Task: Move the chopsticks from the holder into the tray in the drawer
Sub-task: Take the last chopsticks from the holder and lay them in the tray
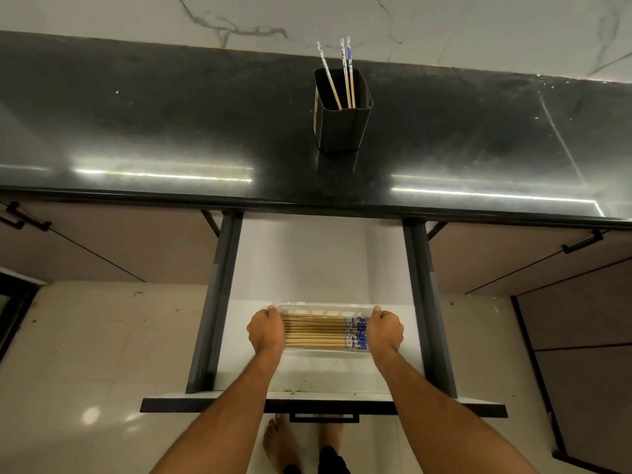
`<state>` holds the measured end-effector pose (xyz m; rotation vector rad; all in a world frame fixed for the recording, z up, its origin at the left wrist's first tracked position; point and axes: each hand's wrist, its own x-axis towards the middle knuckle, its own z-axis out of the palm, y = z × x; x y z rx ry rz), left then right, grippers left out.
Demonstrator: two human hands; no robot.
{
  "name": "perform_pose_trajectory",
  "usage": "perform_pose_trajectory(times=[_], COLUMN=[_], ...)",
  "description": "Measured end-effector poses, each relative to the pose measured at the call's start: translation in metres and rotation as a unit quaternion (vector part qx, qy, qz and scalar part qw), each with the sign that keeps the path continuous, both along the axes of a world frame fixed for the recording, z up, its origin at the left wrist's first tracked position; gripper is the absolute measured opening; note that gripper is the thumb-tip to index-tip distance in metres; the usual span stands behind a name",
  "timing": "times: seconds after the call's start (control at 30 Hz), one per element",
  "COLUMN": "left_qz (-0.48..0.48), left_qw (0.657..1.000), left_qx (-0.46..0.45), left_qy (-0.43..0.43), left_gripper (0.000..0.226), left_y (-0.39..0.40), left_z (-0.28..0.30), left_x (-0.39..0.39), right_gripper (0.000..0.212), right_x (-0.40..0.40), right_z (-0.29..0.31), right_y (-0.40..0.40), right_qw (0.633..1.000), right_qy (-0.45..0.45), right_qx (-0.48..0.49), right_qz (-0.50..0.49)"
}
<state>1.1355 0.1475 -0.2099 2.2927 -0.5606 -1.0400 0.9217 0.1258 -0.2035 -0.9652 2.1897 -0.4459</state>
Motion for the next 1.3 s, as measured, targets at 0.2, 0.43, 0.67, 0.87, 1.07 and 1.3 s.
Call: perform_pose_trajectory(times=[0.2, 0.43, 0.67, 0.87, 1.07, 1.3], left_qz=[-0.041, -0.153, -0.306, -0.378, -0.38, -0.359], left_qw=[0.999, 0.98, 0.892, 0.795, 0.746, 0.723], left_qx=[0.006, -0.073, -0.199, -0.255, -0.313, -0.372], left_qy=[-0.005, -0.103, -0.267, -0.4, -0.449, -0.459], left_gripper=[0.037, 0.033, 0.034, 0.055, 0.058, 0.053], left_y=[0.001, -0.022, -0.065, -0.095, -0.123, -0.179], left_z=[0.007, 0.052, 0.126, 0.191, 0.261, 0.321], left_x=[0.002, 0.004, 0.001, 0.003, 0.0, -0.009], right_gripper=[0.038, 0.03, 0.049, 0.065, 0.066, 0.068], right_x=[-0.003, -0.004, -0.003, 0.001, 0.004, 0.007], right_z=[0.008, 0.061, 0.131, 0.193, 0.256, 0.309], right_y=[-0.005, -0.023, -0.056, -0.078, -0.103, -0.16], right_qw=[0.999, 0.978, 0.9, 0.822, 0.797, 0.786], right_qy=[0.011, 0.107, 0.241, 0.361, 0.392, 0.392], right_qx=[0.028, -0.094, -0.203, -0.235, -0.292, -0.34], right_qz=[0.033, 0.152, 0.301, 0.374, 0.355, 0.336])
